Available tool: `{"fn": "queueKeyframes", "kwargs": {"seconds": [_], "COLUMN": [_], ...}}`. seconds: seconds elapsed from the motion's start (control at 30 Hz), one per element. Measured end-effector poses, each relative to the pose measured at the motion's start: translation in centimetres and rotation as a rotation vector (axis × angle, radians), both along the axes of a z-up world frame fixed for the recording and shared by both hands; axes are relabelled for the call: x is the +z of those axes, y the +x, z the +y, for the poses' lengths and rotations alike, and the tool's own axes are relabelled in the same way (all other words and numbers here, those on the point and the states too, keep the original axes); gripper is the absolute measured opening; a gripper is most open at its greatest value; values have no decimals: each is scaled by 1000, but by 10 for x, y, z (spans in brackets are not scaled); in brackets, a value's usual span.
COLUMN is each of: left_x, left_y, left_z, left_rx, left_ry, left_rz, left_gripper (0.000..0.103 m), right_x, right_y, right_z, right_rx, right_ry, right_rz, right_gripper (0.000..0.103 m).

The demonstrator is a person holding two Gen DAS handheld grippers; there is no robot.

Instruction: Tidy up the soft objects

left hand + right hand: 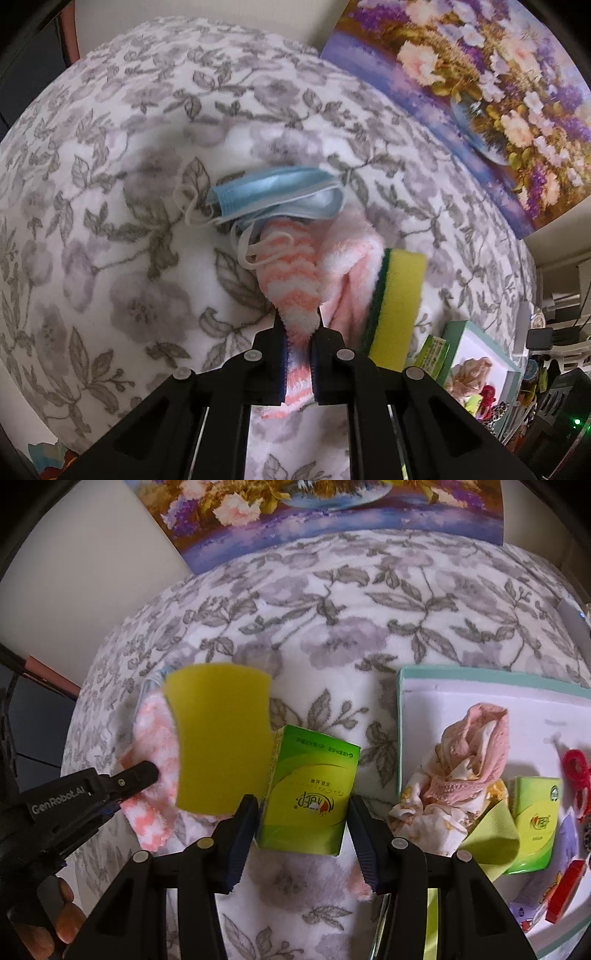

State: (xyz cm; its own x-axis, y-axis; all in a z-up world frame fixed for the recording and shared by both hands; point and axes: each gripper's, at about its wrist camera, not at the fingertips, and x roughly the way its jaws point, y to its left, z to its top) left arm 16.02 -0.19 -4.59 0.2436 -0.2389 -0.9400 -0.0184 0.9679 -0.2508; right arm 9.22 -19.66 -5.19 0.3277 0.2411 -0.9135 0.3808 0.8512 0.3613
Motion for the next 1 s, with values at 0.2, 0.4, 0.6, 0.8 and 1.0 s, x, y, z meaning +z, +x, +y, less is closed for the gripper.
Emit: {"fn": "queueKeyframes", "kwargs": {"seconds": [0.2,0.4,0.6,0.8,1.0], "left_x": [21,48,74,96,104], "left_y": [-2,-7,-12,-18,-21], "left_z": [3,8,10,15,18], "left_rx": [2,11,12,23,34], "left_ry": [-16,-25,-29,-9,12], "left_rz": [-53,-123,-199,-263,-292], "left_gripper": [9,9,9,9,9], "right_x": [17,34,49,53,55], "right_y": [-3,-4,-7,-10,-12], "right_z": [-3,-4,-8,-11,-16], "right_rx": [5,7,4,2,-6], "right_ry": [-14,-26,-41,-48,-45], "right_rz": [-31,-67,-96,-101,-107], "right_gripper": [52,52,52,52,52]}}
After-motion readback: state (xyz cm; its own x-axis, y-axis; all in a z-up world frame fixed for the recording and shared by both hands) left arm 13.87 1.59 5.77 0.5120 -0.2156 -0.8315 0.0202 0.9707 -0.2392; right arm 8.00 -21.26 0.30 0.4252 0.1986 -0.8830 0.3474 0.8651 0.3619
